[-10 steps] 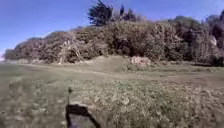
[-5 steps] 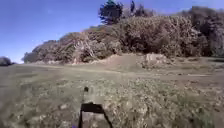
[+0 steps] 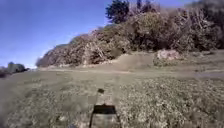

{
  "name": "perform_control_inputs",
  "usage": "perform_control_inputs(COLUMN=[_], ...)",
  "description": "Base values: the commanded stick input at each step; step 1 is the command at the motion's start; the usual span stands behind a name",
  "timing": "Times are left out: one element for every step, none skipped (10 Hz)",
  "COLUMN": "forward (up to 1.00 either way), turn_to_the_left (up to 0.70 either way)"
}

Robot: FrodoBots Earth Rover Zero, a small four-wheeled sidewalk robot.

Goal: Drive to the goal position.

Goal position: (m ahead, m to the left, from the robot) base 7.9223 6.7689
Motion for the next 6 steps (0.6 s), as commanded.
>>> perform_control_inputs(forward=[0.70,0.70,0.70,0.70,0.70,0.70], turn_to_the_left=[0.00,0.00,0.00,0.00,0.00,0.00])
